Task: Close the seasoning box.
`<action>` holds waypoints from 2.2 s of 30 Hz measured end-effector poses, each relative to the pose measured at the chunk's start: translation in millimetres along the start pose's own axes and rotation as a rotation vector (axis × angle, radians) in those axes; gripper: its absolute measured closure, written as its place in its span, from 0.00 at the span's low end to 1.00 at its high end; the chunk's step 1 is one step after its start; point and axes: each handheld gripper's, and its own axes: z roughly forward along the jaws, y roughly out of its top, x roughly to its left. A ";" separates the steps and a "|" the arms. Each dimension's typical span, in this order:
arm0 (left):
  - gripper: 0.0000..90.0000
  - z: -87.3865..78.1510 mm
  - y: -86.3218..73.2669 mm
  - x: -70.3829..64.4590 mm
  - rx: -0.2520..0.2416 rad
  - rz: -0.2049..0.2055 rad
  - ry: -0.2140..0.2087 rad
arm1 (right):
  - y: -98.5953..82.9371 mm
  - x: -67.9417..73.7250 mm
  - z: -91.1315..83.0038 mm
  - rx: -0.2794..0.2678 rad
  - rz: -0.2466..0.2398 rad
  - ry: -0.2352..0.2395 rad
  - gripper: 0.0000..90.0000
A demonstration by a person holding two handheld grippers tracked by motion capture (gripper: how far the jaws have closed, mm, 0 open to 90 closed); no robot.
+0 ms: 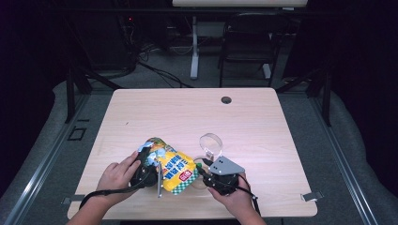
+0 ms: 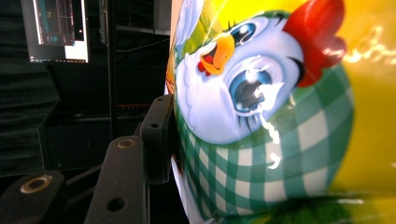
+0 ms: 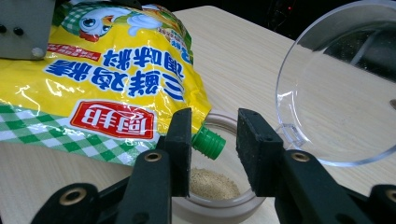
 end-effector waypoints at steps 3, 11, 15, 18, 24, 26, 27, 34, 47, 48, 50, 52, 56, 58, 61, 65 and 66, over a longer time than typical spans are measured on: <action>0.60 -0.2 1.0 0.3 0.000 0.006 0.005 | 0.4 0.2 2.1 0.009 -0.002 0.005 0.77; 0.60 -0.8 1.3 1.7 -0.007 0.020 0.017 | -1.0 2.2 7.9 0.018 -0.006 -0.003 0.77; 0.60 -2.2 1.3 2.7 -0.002 0.035 0.022 | -2.2 1.4 9.0 0.026 -0.002 -0.003 0.77; 0.60 -3.2 0.9 3.8 0.001 0.043 0.029 | -3.2 1.3 9.7 0.033 -0.006 -0.003 0.77; 0.60 -4.5 0.8 6.1 0.009 0.060 0.035 | -4.6 0.7 10.8 0.044 -0.003 -0.003 0.77; 0.60 -4.6 1.2 7.1 0.009 0.068 0.037 | -5.0 0.7 11.1 0.046 -0.001 -0.004 0.77; 0.60 -4.6 1.4 7.6 0.010 0.072 0.038 | -5.0 0.6 11.2 0.048 -0.001 -0.004 0.76; 0.60 -4.6 3.4 9.2 0.015 0.085 0.037 | -3.8 3.3 6.1 0.037 0.005 0.006 0.76; 0.60 -6.0 6.7 12.0 0.023 0.124 0.056 | -4.3 12.1 0.3 0.032 -0.008 0.027 0.74; 0.60 -6.1 6.8 12.1 0.023 0.126 0.058 | -4.7 11.4 0.8 0.030 -0.002 0.029 0.74; 0.60 -6.3 7.0 12.5 0.023 0.129 0.059 | -5.4 10.8 1.0 0.029 0.000 0.034 0.74; 0.60 -6.3 7.5 13.3 0.025 0.139 0.061 | -5.7 11.3 1.4 0.029 -0.001 0.032 0.75; 0.60 -6.0 7.9 14.3 0.028 0.139 0.049 | -4.9 11.2 -0.9 0.030 -0.012 0.034 0.74; 0.60 -5.5 8.0 14.5 0.026 0.139 0.048 | -5.0 11.8 -3.4 0.029 -0.018 0.036 0.74; 0.60 -5.5 8.3 15.2 0.025 0.145 0.052 | -5.9 13.0 -4.1 0.035 -0.028 0.034 0.74; 0.60 -6.2 8.7 16.2 0.030 0.155 0.055 | -5.8 12.9 -3.0 0.033 -0.020 0.026 0.74; 0.60 -6.3 8.8 16.5 0.031 0.157 0.055 | -6.0 12.8 -2.3 0.032 -0.018 0.022 0.74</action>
